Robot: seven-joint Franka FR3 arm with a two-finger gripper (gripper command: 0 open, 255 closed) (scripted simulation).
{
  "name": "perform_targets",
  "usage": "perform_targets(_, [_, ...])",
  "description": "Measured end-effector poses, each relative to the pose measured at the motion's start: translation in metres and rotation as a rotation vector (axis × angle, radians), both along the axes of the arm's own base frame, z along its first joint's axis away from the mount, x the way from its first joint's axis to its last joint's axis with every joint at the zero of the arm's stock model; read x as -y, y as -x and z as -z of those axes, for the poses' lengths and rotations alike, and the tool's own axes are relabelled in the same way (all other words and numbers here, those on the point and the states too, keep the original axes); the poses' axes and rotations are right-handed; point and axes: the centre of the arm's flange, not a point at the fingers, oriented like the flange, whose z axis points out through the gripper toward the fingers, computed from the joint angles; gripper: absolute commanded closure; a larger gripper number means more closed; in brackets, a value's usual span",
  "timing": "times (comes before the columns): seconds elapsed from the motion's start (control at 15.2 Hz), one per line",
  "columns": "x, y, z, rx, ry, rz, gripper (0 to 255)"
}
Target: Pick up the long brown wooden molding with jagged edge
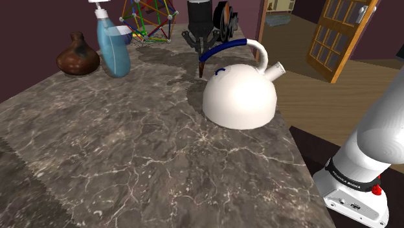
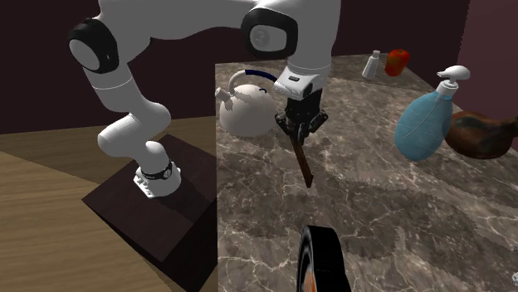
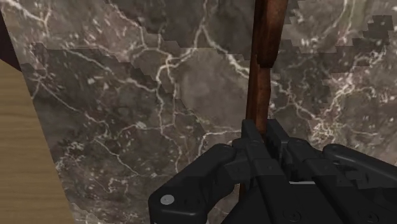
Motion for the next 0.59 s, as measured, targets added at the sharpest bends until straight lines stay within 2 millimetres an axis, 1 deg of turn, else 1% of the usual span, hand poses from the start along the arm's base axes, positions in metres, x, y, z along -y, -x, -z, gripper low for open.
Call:
perform_targets(0.53, [0.001, -0.001, -0.043, 0.000, 0.000, 0.000, 255])
perform_targets(0.59, [0.001, -0.001, -0.045, 0.000, 0.000, 0.000, 255])
